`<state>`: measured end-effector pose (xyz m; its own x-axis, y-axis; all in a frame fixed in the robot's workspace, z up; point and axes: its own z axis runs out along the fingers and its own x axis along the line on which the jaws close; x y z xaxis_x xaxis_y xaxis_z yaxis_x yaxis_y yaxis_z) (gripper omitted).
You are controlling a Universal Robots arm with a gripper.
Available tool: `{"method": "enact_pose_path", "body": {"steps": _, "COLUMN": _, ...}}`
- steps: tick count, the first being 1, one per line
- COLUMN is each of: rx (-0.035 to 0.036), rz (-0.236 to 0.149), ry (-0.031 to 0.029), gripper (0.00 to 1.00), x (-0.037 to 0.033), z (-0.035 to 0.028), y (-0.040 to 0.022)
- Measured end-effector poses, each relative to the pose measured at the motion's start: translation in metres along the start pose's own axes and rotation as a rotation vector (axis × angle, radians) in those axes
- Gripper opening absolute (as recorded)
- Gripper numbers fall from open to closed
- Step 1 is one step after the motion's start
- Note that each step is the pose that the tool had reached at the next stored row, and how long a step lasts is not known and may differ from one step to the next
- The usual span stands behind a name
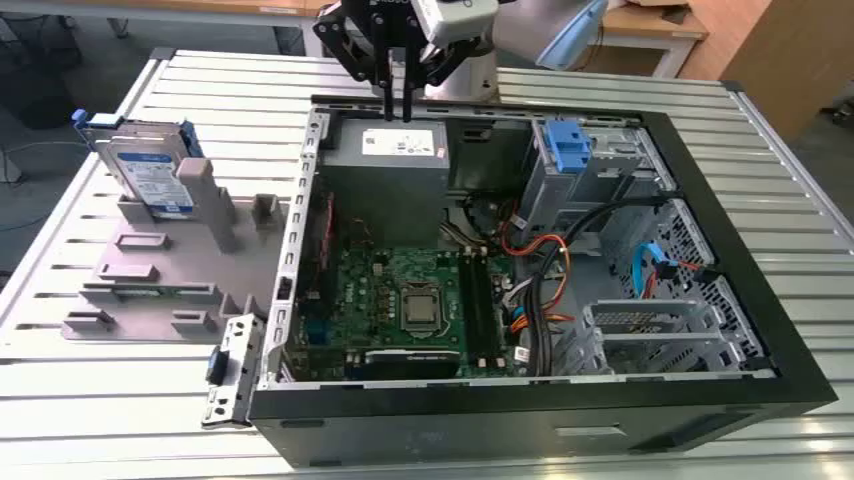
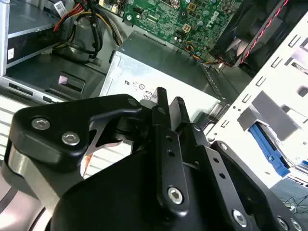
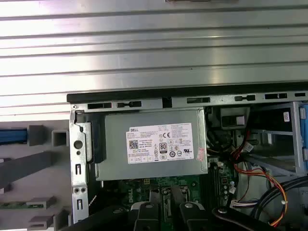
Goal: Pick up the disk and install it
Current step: 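Reach for the disk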
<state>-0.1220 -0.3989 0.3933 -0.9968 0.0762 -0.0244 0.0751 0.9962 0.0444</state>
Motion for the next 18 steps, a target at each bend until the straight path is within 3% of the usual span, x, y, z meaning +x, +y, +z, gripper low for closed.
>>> {"method": "enact_pose_path", "body": {"steps": 10, "rx": 0.0001, "rz": 0.0, "ry": 0.0, "gripper": 0.24, "x": 0.0004, "z": 0.0, "y": 0.0}}
{"method": "enact_pose_path", "body": {"steps": 18, "rx": 0.0001, "rz": 0.0, "ry": 0.0, "gripper": 0.24, "x": 0.0081, "z": -0.0002, "y": -0.0006}}
